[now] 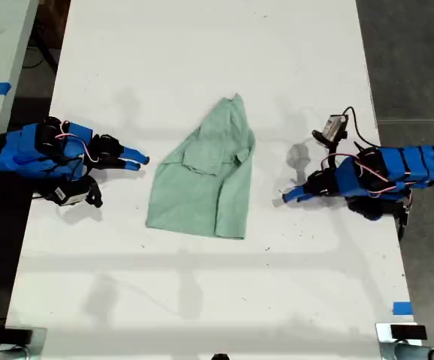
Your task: Fold t shirt
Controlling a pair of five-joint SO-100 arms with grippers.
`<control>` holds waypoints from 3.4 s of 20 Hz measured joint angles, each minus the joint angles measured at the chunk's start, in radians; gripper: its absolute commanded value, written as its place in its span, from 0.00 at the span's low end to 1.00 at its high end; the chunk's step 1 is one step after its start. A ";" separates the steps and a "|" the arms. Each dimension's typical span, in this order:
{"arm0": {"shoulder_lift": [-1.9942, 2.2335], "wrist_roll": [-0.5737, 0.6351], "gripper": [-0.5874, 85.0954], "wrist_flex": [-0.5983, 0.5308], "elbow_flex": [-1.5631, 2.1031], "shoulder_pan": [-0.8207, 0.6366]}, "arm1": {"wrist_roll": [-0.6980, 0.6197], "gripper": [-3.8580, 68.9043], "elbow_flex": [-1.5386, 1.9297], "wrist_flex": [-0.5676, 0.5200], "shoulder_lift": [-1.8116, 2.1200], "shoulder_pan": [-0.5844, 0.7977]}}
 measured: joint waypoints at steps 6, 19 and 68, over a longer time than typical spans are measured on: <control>0.000 0.000 0.16 0.000 0.000 0.000 | -0.153 0.31 0.000 0.017 0.000 0.028; 0.000 0.000 0.16 0.000 0.000 0.000 | -0.207 0.31 0.000 0.017 0.002 0.011; 0.000 0.000 0.16 0.000 0.000 0.000 | -0.207 0.31 0.000 0.017 0.002 0.011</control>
